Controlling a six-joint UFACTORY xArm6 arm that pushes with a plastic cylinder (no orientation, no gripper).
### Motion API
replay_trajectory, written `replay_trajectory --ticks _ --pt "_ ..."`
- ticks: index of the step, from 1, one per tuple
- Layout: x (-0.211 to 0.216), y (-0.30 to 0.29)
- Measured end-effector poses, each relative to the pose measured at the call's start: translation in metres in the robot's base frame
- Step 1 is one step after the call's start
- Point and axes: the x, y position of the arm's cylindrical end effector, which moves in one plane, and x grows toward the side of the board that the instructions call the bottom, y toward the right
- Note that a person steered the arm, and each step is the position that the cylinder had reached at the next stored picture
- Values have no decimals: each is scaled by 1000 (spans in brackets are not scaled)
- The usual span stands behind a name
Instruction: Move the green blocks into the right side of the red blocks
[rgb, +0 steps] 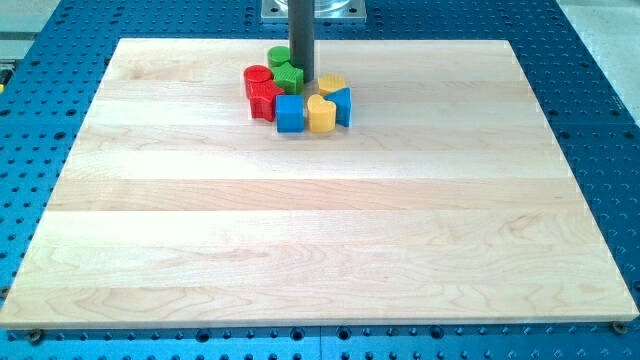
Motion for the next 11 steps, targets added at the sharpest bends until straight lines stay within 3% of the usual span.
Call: replay_trajectory --ticks 3,6,7,8,10,11 --pt "-79 68" --pt "-79 -38" --pt "-41 -37" --pt "-29 -37" --pt "-34 -37" --pt "-33 -99"
